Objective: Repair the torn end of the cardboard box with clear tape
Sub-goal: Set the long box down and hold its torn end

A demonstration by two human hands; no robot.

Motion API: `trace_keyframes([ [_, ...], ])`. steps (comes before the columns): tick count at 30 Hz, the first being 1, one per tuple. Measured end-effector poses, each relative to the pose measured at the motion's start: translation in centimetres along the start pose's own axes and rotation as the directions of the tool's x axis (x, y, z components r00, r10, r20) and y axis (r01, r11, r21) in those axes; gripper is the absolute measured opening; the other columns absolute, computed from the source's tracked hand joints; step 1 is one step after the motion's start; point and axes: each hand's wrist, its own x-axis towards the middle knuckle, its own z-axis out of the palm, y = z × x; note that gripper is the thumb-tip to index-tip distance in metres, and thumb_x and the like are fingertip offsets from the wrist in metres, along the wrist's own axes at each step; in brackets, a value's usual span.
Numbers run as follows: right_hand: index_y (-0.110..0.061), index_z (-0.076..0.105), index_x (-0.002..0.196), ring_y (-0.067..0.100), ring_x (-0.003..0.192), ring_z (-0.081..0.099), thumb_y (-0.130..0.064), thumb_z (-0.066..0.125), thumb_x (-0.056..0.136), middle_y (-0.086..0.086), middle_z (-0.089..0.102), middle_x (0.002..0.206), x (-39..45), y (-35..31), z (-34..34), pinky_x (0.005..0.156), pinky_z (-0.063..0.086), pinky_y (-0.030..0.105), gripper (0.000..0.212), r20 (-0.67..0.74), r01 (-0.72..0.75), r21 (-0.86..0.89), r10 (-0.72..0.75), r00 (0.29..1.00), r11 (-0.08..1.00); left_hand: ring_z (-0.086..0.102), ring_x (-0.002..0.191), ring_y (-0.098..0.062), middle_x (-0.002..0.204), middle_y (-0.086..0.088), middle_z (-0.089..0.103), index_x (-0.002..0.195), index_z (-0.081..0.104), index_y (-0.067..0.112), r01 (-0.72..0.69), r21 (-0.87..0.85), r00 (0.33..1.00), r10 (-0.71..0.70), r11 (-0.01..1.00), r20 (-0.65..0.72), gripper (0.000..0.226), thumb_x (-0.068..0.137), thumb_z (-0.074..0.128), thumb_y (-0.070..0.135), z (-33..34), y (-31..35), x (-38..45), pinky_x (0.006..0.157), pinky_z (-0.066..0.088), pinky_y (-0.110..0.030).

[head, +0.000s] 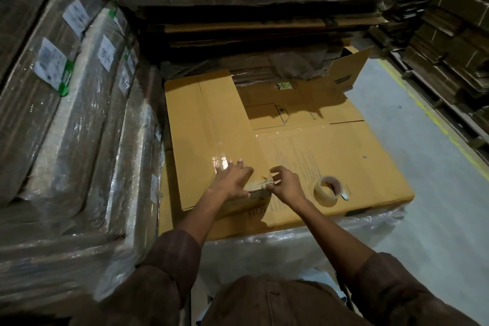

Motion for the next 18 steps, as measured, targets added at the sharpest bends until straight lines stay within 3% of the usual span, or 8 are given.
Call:
trace_keyframes([
  [7,-0.015,0.052,0.139,0.024,0.100,0.066,-0.027,0.086,0.080,0.007,0.063,0.120,0.3,1.6,0.1,0.082,0.059,0.037,0.070,0.078,0.082,0.239,-0.104,0.992,0.968,0.007,0.155,-0.035,0.167,-0.010,0.017,0.154,0.032,0.028,0.008,-0.107,0.999,-0.002,0.994,0.053,0.073,0.092,0.070,0.035,-2.6,-0.6,0.0,0.121,0.007,-0.063],
  [9,-0.021,0.052,0.136,0.023,0.098,0.065,-0.028,0.081,0.086,0.005,0.061,0.117,0.6,1.6,0.0,0.078,0.057,0.034,0.059,0.066,0.093,0.272,-0.115,0.991,0.958,0.010,0.154,-0.034,0.164,-0.008,0.026,0.151,0.038,0.030,0.016,-0.161,0.998,-0.007,0.987,0.060,0.069,0.090,0.072,0.035,-3.7,-1.2,0.3,0.121,0.006,-0.063],
  [11,-0.029,0.051,0.129,0.023,0.096,0.063,-0.023,0.075,0.091,0.007,0.059,0.116,1.2,1.1,0.1,0.072,0.055,0.033,0.045,0.087,0.026,0.359,-0.061,0.994,0.933,0.024,0.148,-0.031,0.149,-0.004,0.042,0.145,0.043,0.031,0.019,-0.195,0.999,-0.009,0.981,0.051,0.065,0.088,0.075,0.034,-4.5,-1.5,0.7,0.120,0.015,-0.060],
  [13,-0.032,0.046,0.127,0.023,0.097,0.060,-0.018,0.070,0.094,0.009,0.056,0.118,1.9,0.6,0.0,0.070,0.052,0.034,0.043,0.167,-0.074,0.445,-0.002,0.986,0.892,0.040,0.128,-0.025,0.123,0.001,0.047,0.139,0.047,0.033,0.023,-0.213,0.999,-0.015,0.977,0.037,0.061,0.085,0.077,0.034,-4.8,-1.5,1.0,0.113,0.030,-0.053],
  [15,-0.030,0.040,0.131,0.022,0.094,0.057,-0.007,0.065,0.093,0.009,0.056,0.118,2.6,0.4,-0.4,0.070,0.047,0.037,0.051,0.275,-0.172,0.472,0.041,0.961,0.865,0.043,0.114,-0.019,0.111,0.005,0.044,0.135,0.048,0.035,0.043,-0.227,0.999,-0.037,0.973,0.034,0.059,0.083,0.078,0.034,-4.8,-1.1,1.3,0.107,0.037,-0.048],
  [18,-0.026,0.032,0.135,0.024,0.097,0.056,0.012,0.064,0.083,0.007,0.055,0.116,3.4,0.7,-1.1,0.072,0.048,0.037,0.071,0.378,-0.227,0.441,0.050,0.924,0.868,0.044,0.110,-0.018,0.111,0.006,0.045,0.130,0.048,0.038,0.074,-0.224,0.997,-0.068,0.972,0.034,0.058,0.081,0.078,0.035,-4.3,-0.3,1.7,0.105,0.037,-0.048],
])
